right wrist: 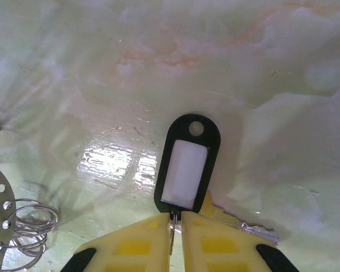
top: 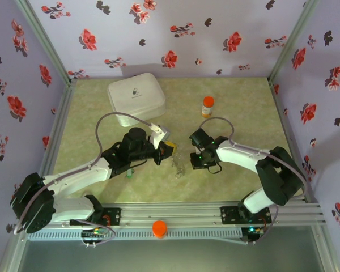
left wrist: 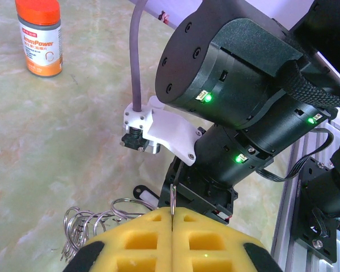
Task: Put the keys on the keyring
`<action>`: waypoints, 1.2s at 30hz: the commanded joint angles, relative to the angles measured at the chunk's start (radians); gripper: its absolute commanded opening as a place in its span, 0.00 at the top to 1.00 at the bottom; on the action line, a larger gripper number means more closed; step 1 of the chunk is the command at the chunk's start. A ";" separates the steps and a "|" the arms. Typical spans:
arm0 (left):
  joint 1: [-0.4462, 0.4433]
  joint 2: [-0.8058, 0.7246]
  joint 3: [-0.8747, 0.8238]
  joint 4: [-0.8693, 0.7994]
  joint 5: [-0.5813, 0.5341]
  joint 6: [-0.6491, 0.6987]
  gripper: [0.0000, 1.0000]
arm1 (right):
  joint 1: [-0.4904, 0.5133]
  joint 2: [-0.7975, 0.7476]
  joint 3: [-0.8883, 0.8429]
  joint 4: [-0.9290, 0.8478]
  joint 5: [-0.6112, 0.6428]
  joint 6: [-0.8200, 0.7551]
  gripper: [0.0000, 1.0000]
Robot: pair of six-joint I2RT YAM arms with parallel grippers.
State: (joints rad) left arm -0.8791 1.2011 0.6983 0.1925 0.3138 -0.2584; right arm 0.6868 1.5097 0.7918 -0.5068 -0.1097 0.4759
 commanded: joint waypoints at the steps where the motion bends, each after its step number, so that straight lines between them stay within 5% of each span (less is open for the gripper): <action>1: -0.008 -0.016 -0.003 0.001 -0.006 0.012 1.00 | -0.006 0.013 0.023 -0.024 -0.005 -0.014 0.89; 9: -0.007 -0.019 -0.002 -0.001 -0.006 0.013 1.00 | -0.007 -0.011 0.030 -0.038 -0.004 -0.033 1.00; 13: -0.008 -0.023 -0.005 0.000 -0.006 0.013 1.00 | -0.007 -0.154 0.025 -0.012 0.001 -0.095 1.00; 23: -0.008 -0.017 0.005 0.048 0.055 -0.021 1.00 | 0.023 -0.561 -0.105 0.229 -0.091 -0.426 1.00; 36: 0.006 -0.019 0.012 0.061 0.160 -0.109 1.00 | 0.084 -0.653 -0.126 0.369 -0.139 -0.753 1.00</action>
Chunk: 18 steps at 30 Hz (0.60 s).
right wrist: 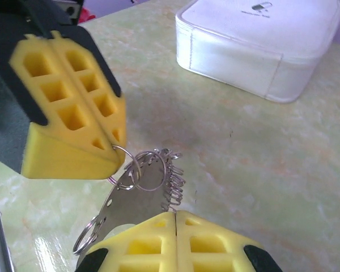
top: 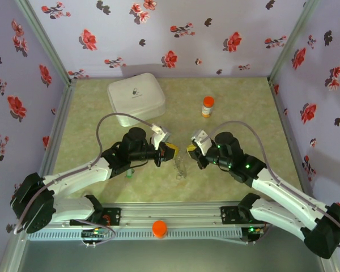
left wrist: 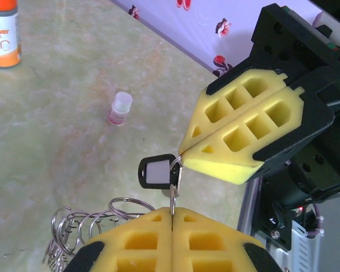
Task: Put the keys on the keyring
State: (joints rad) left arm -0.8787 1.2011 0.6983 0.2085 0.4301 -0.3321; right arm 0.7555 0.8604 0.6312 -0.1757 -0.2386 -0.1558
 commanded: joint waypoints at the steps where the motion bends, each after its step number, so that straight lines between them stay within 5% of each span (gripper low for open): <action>1: 0.005 -0.019 0.013 0.046 0.045 -0.039 1.00 | 0.022 -0.004 0.039 0.038 -0.004 -0.143 1.00; 6: 0.007 -0.012 0.015 0.059 0.046 -0.056 1.00 | 0.056 0.004 0.070 0.022 0.047 -0.274 1.00; 18: 0.012 0.002 0.009 0.101 0.044 -0.113 1.00 | 0.071 0.032 0.093 0.030 0.033 -0.306 1.00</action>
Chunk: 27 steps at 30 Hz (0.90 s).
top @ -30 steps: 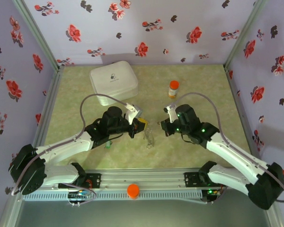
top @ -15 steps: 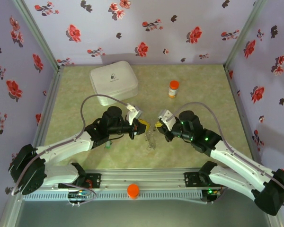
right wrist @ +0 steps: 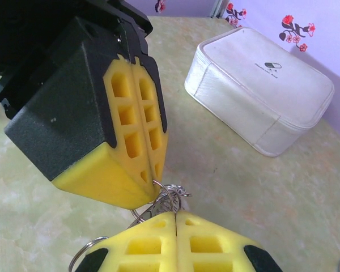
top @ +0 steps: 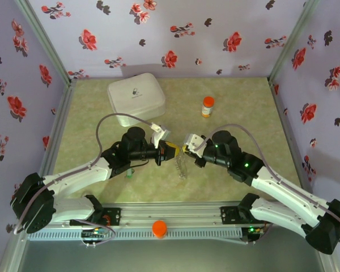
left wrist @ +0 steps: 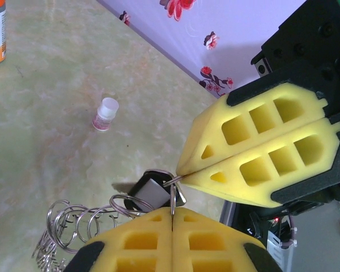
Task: Put the keys on the keyring
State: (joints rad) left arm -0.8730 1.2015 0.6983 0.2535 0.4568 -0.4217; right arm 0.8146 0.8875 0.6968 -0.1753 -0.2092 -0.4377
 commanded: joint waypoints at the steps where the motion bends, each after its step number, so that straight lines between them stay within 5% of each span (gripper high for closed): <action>1: 0.005 0.004 0.009 0.057 0.018 -0.025 1.00 | 0.012 0.005 0.026 0.032 0.004 -0.023 1.00; 27: 0.010 0.027 0.023 0.051 -0.001 -0.031 1.00 | 0.026 0.013 0.009 0.034 0.044 -0.046 1.00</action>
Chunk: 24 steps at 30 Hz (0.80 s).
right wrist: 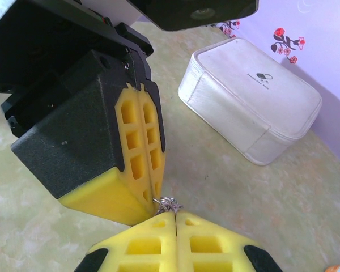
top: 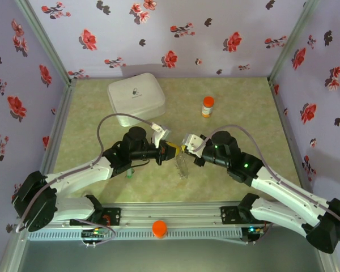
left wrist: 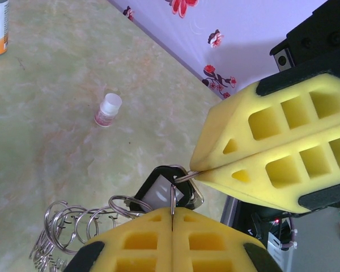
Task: Put the keys on the keyring
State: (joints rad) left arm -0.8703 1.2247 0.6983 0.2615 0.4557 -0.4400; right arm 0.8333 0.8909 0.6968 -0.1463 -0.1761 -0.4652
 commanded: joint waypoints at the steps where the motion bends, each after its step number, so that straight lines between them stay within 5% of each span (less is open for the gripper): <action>1: 0.006 0.003 0.023 0.042 0.002 -0.011 1.00 | 0.008 0.011 0.009 0.001 0.016 -0.021 1.00; 24: 0.008 0.003 0.019 0.041 -0.017 -0.011 1.00 | 0.026 -0.003 -0.005 -0.009 0.039 -0.034 1.00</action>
State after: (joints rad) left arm -0.8696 1.2247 0.6983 0.2611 0.4450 -0.4400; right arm 0.8459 0.8814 0.6952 -0.1543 -0.1287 -0.4896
